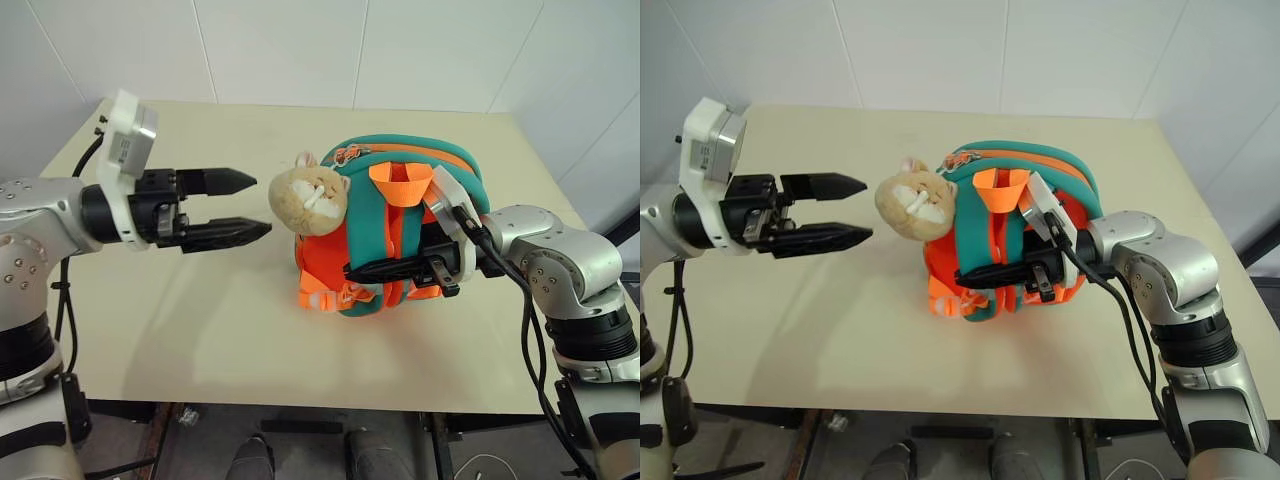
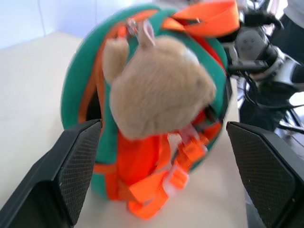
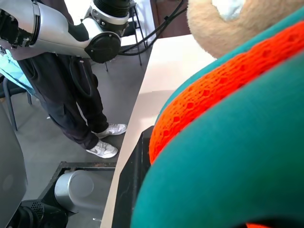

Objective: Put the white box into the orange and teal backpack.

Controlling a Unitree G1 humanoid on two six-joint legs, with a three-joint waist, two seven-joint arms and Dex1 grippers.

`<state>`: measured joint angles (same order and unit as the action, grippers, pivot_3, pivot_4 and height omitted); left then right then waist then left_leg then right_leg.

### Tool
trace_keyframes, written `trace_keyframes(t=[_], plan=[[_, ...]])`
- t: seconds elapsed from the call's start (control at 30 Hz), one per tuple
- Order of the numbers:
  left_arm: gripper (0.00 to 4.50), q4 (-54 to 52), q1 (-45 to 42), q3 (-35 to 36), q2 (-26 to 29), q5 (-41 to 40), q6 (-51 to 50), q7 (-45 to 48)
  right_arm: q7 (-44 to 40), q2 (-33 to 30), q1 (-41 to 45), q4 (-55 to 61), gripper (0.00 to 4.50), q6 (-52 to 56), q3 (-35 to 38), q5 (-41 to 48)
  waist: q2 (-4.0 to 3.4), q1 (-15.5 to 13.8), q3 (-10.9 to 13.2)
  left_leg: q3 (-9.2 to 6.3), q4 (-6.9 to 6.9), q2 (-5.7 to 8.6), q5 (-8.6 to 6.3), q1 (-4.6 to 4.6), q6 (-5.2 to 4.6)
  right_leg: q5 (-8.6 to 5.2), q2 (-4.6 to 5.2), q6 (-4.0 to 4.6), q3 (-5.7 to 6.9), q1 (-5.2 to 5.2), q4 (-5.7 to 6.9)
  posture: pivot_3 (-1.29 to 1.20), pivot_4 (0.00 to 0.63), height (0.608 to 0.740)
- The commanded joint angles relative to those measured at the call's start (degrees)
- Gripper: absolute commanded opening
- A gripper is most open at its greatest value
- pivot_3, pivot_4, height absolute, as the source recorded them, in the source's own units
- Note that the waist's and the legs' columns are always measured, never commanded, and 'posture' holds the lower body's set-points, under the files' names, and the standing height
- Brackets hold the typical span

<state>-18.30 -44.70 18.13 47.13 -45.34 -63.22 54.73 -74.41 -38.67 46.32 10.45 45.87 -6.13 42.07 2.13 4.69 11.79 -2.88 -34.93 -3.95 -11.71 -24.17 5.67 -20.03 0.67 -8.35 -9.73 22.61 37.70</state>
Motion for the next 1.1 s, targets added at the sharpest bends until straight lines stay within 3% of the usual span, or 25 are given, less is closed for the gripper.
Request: trace_keyframes(t=[0.03, 0.2, 0.23, 0.3, 0.6, 0.73, 1.1], plan=[[4.49, -0.9, -2.0, -2.7, -2.8, 1.1, 4.1, -4.2, -0.6, 0.3, 0.9, 0.4, 0.00, -1.4, 1.4, 0.7, 0.00, 0.1, 0.0, 0.00, 0.00, 0.00, 0.00, 0.00, 0.00, 0.01, 0.00, -0.01, 0.00, 0.00, 0.00, 0.00, 0.150, 0.740], [4.49, 2.4, -5.1, -7.9, -7.5, 3.8, 7.4, -8.6, -0.5, 0.6, 1.2, 0.0, 0.00, -2.0, 1.1, 0.4, 0.01, 0.1, 0.0, 0.00, 0.04, 0.00, -0.01, -0.01, 0.01, 0.01, 0.00, -0.01, -0.01, 0.01, -0.03, 0.00, 0.150, 0.740], [4.30, 2.9, -5.7, -8.2, -8.4, 3.5, 6.7, -9.6, -0.5, 0.6, 1.2, 0.0, 0.00, -2.0, 1.2, 0.3, 0.01, 0.1, 0.0, 0.00, 0.07, 0.00, -0.01, -0.01, 0.01, 0.01, 0.00, -0.01, -0.01, 0.01, -0.04, 0.00, 0.150, 0.740], [3.89, 3.4, -6.4, -8.2, -9.4, 2.4, 6.0, -10.3, -0.3, 0.6, 1.1, 0.1, 0.00, -2.1, 1.2, 0.3, 0.01, 0.1, 0.0, 0.00, 0.08, 0.00, -0.01, -0.01, 0.01, 0.00, 0.00, -0.01, -0.01, 0.01, -0.05, 0.00, 0.150, 0.740], [1.12, 4.2, -8.1, -5.1, -4.9, -3.1, 0.3, -9.4, 2.5, 2.7, -1.8, 2.3, 0.00, -3.7, 5.1, 2.8, 0.01, 0.1, 0.0, -0.02, 0.15, 0.00, -0.02, -0.01, 0.01, 0.00, 0.00, -0.01, 0.00, 0.01, -0.10, 0.00, 0.150, 0.740], [0.42, 5.9, -8.0, -4.4, -0.8, -3.1, -0.7, -8.9, 4.2, 5.3, -3.2, 2.9, 0.00, -6.5, 7.6, 3.8, 0.00, 0.3, 0.0, -0.02, 0.18, 0.00, -0.02, 0.01, 0.01, 0.00, -0.01, -0.01, -0.01, 0.02, -0.10, 0.00, 0.150, 0.740], [0.30, 13.9, -7.6, -7.1, 7.4, 1.6, 4.0, -4.7, 6.4, 6.2, -6.8, 7.0, 0.00, -4.4, 8.5, 8.7, -0.01, 0.2, 0.0, -0.01, 0.40, 0.00, -0.02, 0.00, 0.01, -0.05, -0.01, 0.06, 0.00, 0.10, -0.16, 0.00, 0.150, 0.740]])
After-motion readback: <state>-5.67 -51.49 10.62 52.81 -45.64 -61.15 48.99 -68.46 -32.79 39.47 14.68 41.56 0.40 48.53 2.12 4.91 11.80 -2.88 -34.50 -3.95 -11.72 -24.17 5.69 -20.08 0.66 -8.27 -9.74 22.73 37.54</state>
